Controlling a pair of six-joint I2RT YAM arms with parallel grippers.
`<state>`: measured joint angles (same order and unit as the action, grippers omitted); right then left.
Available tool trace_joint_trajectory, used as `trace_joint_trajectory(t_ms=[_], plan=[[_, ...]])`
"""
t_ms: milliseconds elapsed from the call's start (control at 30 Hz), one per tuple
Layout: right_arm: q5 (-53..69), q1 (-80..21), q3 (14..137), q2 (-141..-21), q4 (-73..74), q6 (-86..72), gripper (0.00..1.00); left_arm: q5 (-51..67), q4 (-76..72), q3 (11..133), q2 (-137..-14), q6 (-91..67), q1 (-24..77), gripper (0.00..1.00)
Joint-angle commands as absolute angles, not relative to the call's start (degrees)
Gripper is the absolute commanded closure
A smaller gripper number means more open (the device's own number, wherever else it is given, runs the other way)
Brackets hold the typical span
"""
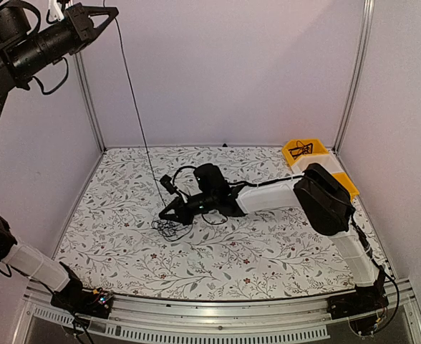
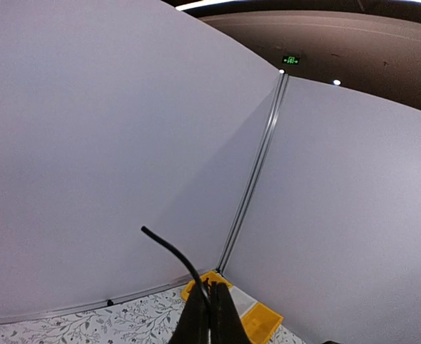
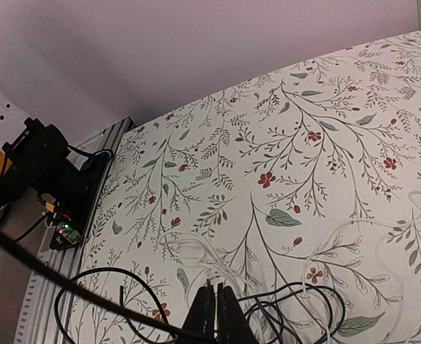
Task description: Untangle the cables
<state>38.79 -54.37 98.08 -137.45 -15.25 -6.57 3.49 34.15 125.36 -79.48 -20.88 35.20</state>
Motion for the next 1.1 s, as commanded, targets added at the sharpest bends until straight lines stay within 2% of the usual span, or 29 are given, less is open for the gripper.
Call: trace_joint_trajectory(t_ms=[0, 33, 167, 267, 500, 600, 767, 1067], plan=[[32.6, -54.2, 93.9, -139.9, -5.2, -3.9, 0.86, 1.2, 14.6, 130.4, -76.7, -20.0, 35.7, 1.00], [32.4, -54.2, 93.7, -139.9, -4.8, -3.5, 0.82, 0.7, 13.8, 130.4, -76.7, -20.0, 35.7, 1.00], [30.6, -54.2, 93.1, -139.7, -4.0, -1.4, 0.79, 0.1, 12.9, 130.1, -76.4, -19.7, 35.7, 1.00], [29.2, -54.2, 92.7, -138.7, -3.6, -0.6, 0.71, 0.2, 12.9, 127.6, -75.3, -19.3, 35.7, 1.00], [29.3, -52.4, 91.0, -133.8, -1.2, 4.5, 0.73, -3.1, 11.6, 120.8, -71.6, -17.1, 35.7, 1.00], [32.3, -50.7, 91.4, -130.4, 0.0, 7.0, 0.67, -4.7, 13.0, 120.1, -71.3, -15.6, 35.7, 1.00], [36.2, -49.8, 96.1, -123.7, 6.9, 15.7, 0.55, -5.8, 11.6, 110.7, -67.7, -16.6, 35.7, 1.00], [39.6, -49.4, 102.4, -114.8, 10.5, 17.0, 0.50, -4.1, 6.8, 93.7, -63.1, -21.2, 35.7, 1.00]])
